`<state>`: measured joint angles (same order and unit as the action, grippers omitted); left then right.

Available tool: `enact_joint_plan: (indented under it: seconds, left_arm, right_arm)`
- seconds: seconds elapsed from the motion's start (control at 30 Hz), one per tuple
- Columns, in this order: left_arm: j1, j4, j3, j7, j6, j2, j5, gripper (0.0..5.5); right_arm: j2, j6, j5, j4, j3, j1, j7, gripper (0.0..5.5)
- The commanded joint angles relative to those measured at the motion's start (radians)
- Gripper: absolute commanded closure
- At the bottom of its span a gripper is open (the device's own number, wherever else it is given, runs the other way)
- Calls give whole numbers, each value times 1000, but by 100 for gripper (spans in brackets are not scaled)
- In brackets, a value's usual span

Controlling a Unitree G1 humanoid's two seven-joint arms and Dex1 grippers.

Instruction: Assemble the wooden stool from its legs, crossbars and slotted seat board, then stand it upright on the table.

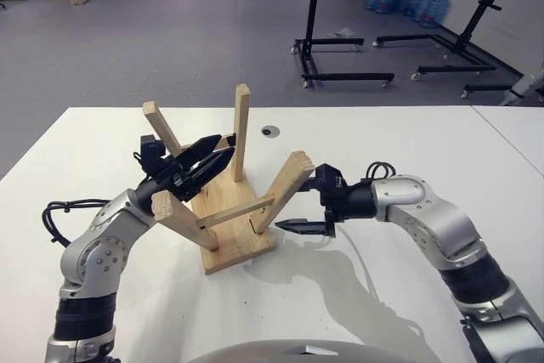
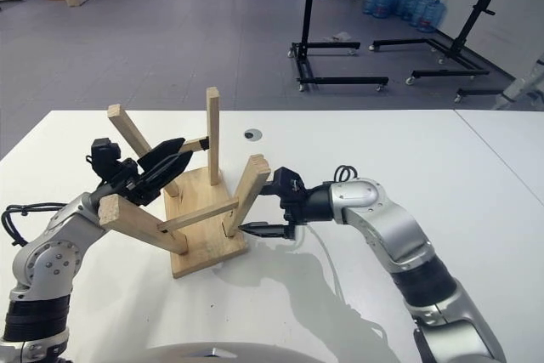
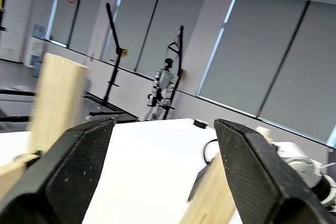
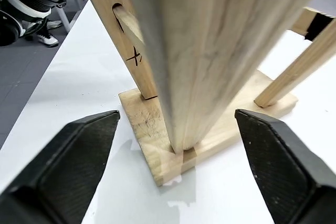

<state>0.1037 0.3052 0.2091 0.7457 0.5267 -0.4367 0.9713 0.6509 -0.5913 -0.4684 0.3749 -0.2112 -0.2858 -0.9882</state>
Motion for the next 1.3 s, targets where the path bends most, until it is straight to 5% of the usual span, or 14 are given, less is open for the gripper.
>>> enact_joint_plan:
  seconds: [0.03, 0.3, 0.6, 0.93, 1.17, 1.3]
  left_arm:
    - [56, -23, 12, -7, 11, -33, -26, 202]
    - [37, 19, 35, -108, -15, 9, -63, 202]
    - [-284, 42, 224, 59, 25, -202, -79, 202]
    - [-408, -164, -109, 117, -265, -322, -682, 202]
    - [-425, -83, -211, 105, -260, -257, -711, 202]
    - [-380, -86, -277, 92, -235, -206, -717, 202]
  right_arm:
    - [-24, -8, -76, 83, 184, 87, 110, 145]
    - [-166, -29, -338, 333, 401, 103, 391, 145]
    - [-119, -49, -527, 380, 437, 11, 500, 145]
    - [-138, 27, -442, 285, 396, -143, 552, 145]
    - [-112, 44, -372, 274, 348, -190, 524, 145]
    - [-97, 200, -161, 287, 289, -122, 467, 145]
